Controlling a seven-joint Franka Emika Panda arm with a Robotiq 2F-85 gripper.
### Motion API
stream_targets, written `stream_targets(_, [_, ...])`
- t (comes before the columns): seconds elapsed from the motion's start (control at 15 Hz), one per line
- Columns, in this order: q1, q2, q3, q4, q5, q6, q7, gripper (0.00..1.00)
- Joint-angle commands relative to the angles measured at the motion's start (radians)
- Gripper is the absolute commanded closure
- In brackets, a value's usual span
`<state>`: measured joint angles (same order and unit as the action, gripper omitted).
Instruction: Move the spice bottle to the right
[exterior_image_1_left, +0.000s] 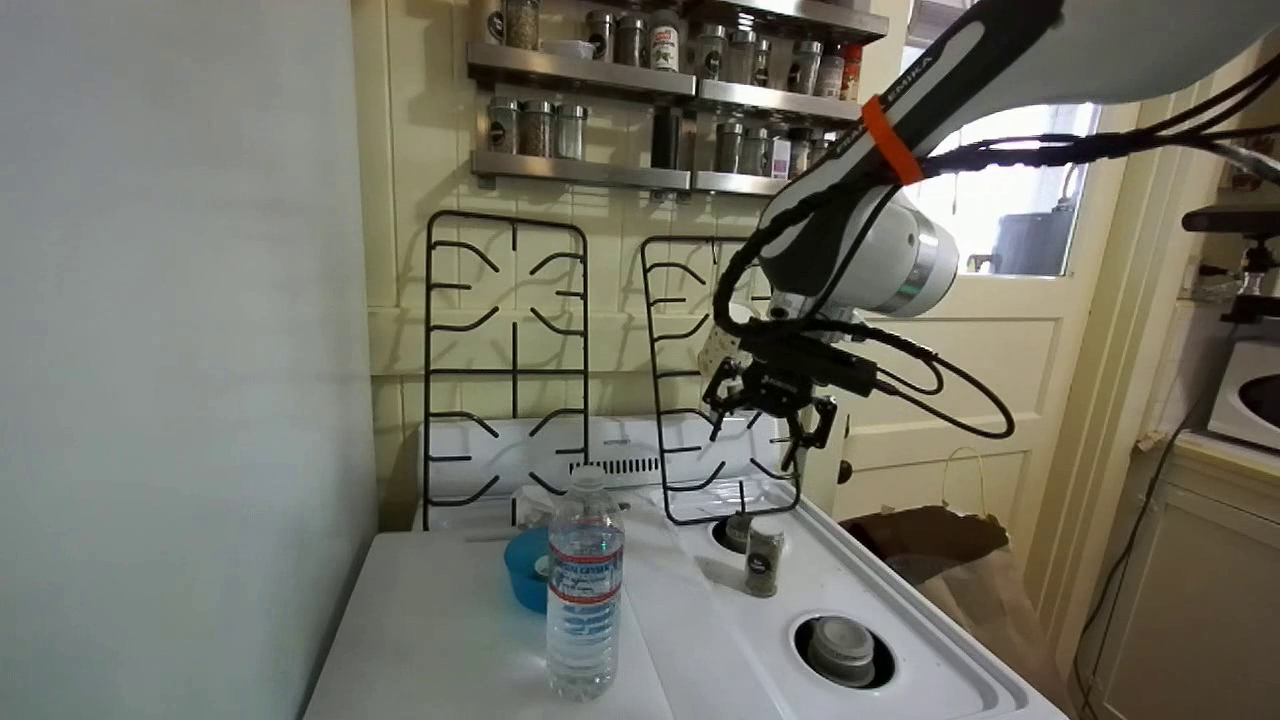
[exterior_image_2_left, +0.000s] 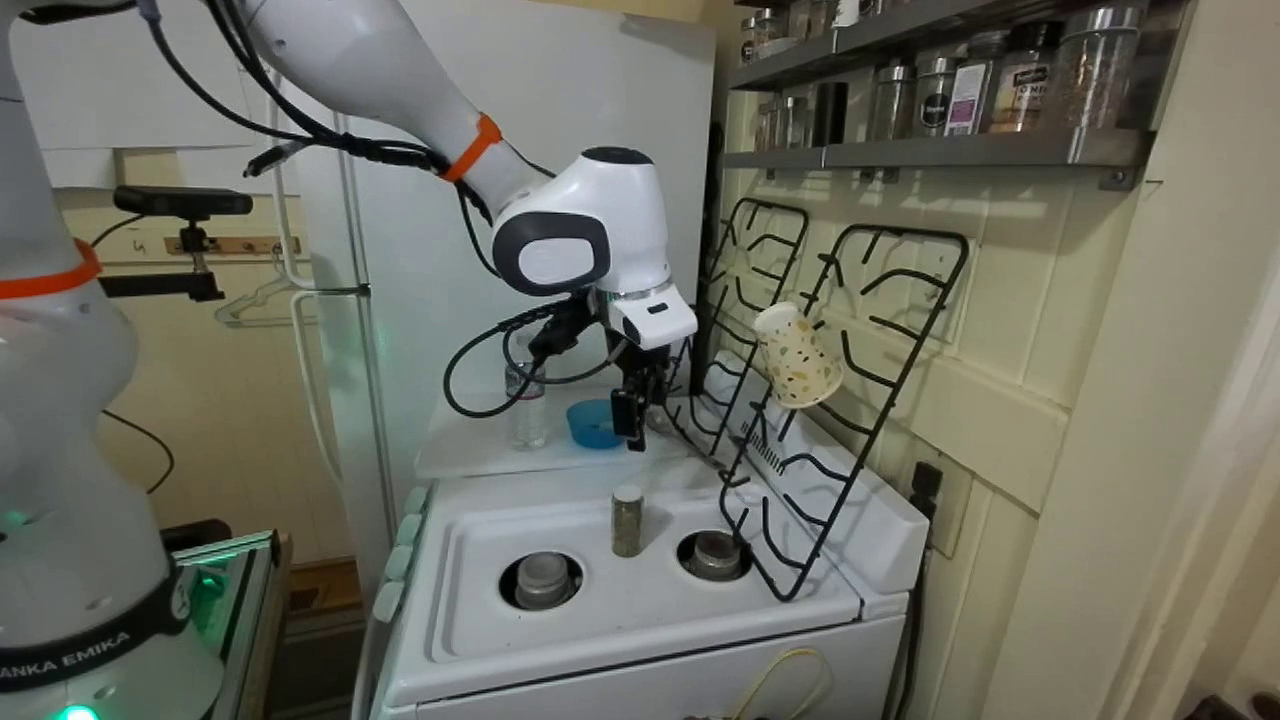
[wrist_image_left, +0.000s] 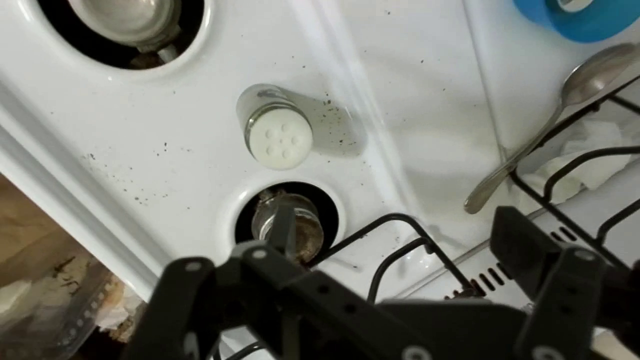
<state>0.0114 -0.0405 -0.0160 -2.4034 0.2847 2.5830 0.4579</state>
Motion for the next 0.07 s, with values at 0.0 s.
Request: stream_targets(0.0, [-0.007, -0.014, 0.009, -0.005, 0.0, -0.003, -0.008, 0.0])
